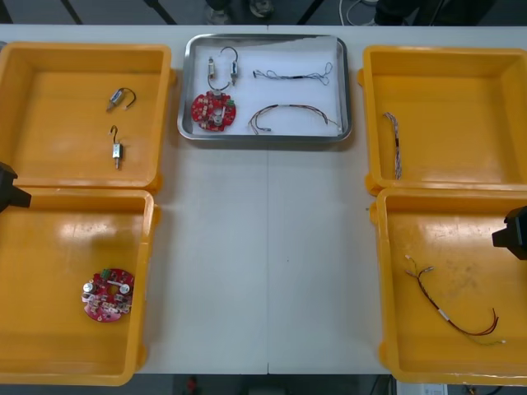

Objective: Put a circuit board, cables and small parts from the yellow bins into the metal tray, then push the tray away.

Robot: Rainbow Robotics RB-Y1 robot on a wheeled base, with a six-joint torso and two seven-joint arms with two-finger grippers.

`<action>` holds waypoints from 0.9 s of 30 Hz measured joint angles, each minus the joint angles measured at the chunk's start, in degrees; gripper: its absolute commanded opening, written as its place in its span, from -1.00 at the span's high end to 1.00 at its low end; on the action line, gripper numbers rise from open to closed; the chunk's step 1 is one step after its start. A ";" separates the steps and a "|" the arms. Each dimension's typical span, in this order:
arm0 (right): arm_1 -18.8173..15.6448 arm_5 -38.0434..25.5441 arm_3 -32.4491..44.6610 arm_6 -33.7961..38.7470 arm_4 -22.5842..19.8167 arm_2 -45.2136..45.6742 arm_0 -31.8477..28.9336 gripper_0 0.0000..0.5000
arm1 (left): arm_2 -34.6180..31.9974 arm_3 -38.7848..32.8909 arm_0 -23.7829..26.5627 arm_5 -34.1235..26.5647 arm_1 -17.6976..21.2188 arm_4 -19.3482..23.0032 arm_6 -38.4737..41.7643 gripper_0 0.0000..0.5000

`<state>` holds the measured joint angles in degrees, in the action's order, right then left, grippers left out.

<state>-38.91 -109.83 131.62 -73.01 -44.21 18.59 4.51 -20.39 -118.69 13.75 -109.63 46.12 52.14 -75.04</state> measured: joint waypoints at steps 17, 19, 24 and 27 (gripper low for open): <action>-0.01 0.00 0.00 0.00 -0.03 0.00 0.00 -1.00 | 0.00 0.00 0.00 0.00 0.00 0.00 0.00 -1.00; -0.02 0.00 0.00 0.00 -0.03 0.00 0.00 -1.00 | 0.00 0.00 0.00 0.00 0.00 0.00 0.00 -1.00; -0.02 0.00 0.00 0.00 -0.03 0.00 0.00 -1.00 | 0.00 0.00 0.00 0.00 0.00 0.00 0.00 -1.00; -0.02 0.00 0.00 0.00 -0.03 0.00 0.00 -1.00 | 0.00 0.00 0.00 0.00 0.00 0.00 0.00 -1.00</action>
<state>-38.93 -109.83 131.62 -73.01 -44.25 18.59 4.51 -20.39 -118.69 13.75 -109.63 46.12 52.14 -75.04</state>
